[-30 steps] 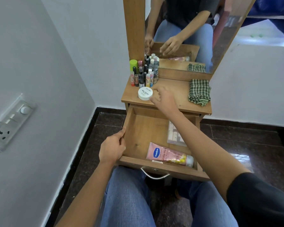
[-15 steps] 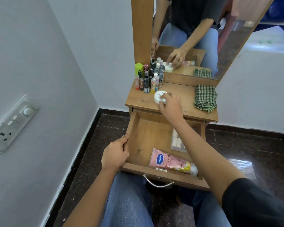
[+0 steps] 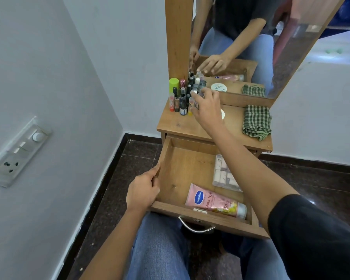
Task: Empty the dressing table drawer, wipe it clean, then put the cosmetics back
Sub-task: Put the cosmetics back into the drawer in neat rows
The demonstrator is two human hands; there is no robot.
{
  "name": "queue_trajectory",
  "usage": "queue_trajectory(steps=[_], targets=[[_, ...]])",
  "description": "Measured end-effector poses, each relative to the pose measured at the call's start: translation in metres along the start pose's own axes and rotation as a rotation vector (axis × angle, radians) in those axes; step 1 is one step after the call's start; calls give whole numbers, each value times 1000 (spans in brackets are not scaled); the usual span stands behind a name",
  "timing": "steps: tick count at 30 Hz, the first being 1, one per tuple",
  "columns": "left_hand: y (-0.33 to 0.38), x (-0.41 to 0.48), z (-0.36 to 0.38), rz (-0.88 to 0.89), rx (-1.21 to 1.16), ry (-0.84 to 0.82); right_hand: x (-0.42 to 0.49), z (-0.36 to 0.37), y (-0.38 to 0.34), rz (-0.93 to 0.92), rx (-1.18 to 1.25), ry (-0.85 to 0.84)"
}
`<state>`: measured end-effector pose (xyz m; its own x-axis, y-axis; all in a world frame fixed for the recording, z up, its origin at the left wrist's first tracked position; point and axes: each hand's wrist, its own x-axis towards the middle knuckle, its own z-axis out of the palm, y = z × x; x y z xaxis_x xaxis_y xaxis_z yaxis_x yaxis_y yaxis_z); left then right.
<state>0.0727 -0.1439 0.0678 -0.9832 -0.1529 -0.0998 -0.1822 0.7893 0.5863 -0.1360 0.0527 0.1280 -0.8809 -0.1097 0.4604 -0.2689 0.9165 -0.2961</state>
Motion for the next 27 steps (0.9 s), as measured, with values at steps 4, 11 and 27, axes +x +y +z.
queue_trajectory(steps=[4, 11, 27], targets=[[-3, 1, 1, 3, -22, 9, 4, 6, 2, -10, 30, 36], [-8, 3, 5, -56, -199, 36, -4, -3, 8, -113, 96, 91], [-17, 7, 9, -49, -369, 174, -173, 19, -26, -456, 504, -1016]])
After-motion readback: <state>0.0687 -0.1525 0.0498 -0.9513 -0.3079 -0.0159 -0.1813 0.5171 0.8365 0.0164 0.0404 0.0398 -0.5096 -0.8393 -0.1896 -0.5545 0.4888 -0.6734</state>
